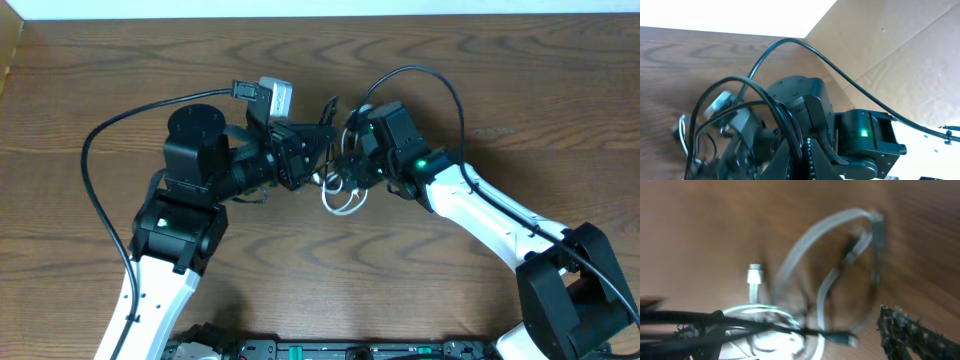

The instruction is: Untangle cables

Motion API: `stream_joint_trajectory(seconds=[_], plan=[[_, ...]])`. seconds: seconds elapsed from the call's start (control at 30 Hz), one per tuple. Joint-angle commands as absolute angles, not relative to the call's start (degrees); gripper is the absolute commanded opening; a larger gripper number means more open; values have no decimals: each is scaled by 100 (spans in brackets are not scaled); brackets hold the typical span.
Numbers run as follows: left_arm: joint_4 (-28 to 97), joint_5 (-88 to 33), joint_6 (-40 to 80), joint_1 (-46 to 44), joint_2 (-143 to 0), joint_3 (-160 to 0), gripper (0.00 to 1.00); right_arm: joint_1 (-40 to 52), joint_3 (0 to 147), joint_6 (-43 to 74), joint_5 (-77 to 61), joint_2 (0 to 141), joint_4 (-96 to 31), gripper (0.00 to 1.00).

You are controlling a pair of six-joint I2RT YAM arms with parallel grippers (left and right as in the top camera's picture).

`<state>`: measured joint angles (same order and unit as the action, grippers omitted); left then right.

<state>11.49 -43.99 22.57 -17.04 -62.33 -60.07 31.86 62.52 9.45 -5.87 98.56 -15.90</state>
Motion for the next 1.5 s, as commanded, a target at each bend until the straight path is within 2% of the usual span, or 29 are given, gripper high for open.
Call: stream_joint_trajectory(seconds=[0.0, 0.03, 0.13, 0.33, 0.4, 0.47, 0.57, 0.63, 0.7, 1.1, 1.33, 1.4, 1.47], plan=[[1085, -4589, 2324, -1717, -6117, -6023, 7, 3181, 6276, 2932, 1909, 9751, -2014, 92], [1085, -4589, 2324, -1717, -6117, -6023, 7, 3092, 6276, 3802, 2668, 9751, -2536, 91], [1085, -4589, 2320, -1717, -6117, -6023, 7, 2829, 6276, 4766, 3251, 9756, -3328, 90], [1081, -4582, 2296, -1706, -6119, -6023, 7, 2088, 6217, 5120, 2884, 9762, -3868, 90], [1079, -4578, 2285, -1706, -6119, -6023, 7, 1918, 6217, 4950, 2526, 9762, -3811, 97], [1079, -4563, 2279, -1706, -6125, -6023, 8, 1796, 6217, 3730, 1358, 9762, -3358, 99], [1081, -4563, 2276, -1706, -6136, -6023, 8, 1765, 6217, 1415, -1299, 9762, -2661, 99], [1081, -4563, 2276, -1706, -6141, -6023, 7, 1850, 6217, 174, -2995, 9762, -2528, 99], [1083, -4563, 2276, -1706, -6141, -6023, 8, 1953, 6217, -740, -3966, 9762, -2585, 99], [1129, -4560, 2276, -1706, -6141, -6023, 8, 2429, 6217, -2849, -5172, 9762, -2873, 99], [1129, -4560, 2276, -1706, -6141, -6023, 7, 2484, 6217, -2943, -5452, 9762, -3267, 96], [1129, -4560, 2276, -1706, -6141, -6023, 7, 2536, 6217, -2932, -5577, 9762, -3345, 92], [1129, -4560, 2276, -1706, -6141, -6023, 7, 2615, 6217, -2921, -5588, 9762, -3457, 82]])
